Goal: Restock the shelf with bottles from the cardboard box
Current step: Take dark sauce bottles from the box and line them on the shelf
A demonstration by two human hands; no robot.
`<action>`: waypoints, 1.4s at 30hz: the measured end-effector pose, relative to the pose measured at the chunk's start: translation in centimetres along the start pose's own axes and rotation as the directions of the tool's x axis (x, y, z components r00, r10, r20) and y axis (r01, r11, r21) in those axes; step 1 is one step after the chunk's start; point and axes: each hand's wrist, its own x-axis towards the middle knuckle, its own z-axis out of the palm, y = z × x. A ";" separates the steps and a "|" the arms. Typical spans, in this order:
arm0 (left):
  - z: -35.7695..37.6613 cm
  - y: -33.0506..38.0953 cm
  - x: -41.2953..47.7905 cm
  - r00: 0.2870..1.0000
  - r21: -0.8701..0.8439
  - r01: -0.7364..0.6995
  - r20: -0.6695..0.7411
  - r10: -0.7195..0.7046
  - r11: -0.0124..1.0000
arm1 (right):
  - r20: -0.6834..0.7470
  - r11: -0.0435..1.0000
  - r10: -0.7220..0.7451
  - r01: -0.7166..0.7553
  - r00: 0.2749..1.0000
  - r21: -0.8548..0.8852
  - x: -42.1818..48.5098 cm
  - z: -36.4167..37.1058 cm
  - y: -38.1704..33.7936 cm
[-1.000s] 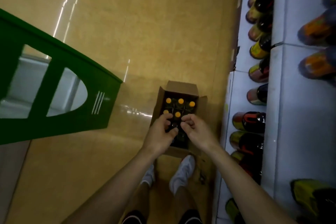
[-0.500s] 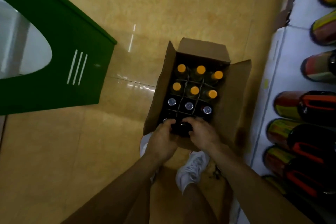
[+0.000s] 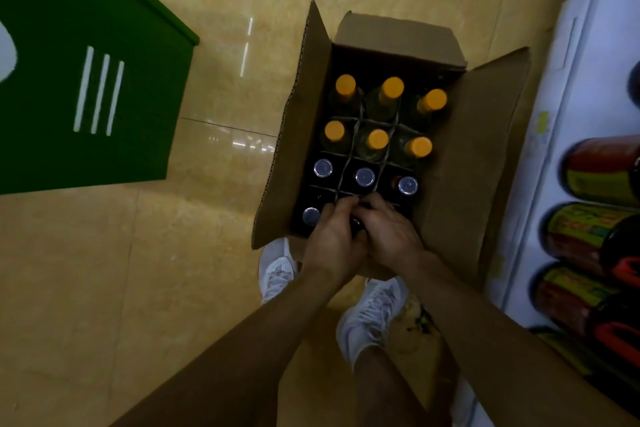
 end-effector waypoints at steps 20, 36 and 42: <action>-1.7 -1.1 -0.5 0.999 -0.088 -0.032 0.027 0.034 0.996 | -0.300 0.952 -0.046 0.133 0.953 0.276 -3.5 -1.7 -1.8; -12.7 12.7 -11.2 0.934 -0.236 -0.349 -0.174 0.313 0.907 | -0.700 0.900 0.018 0.293 0.714 0.323 -17.6 -18.5 -14.9; -20.2 22.4 -17.7 0.870 -0.206 -0.486 -0.207 0.448 0.849 | -0.779 0.924 0.036 0.276 0.626 0.264 -25.5 -28.8 -21.1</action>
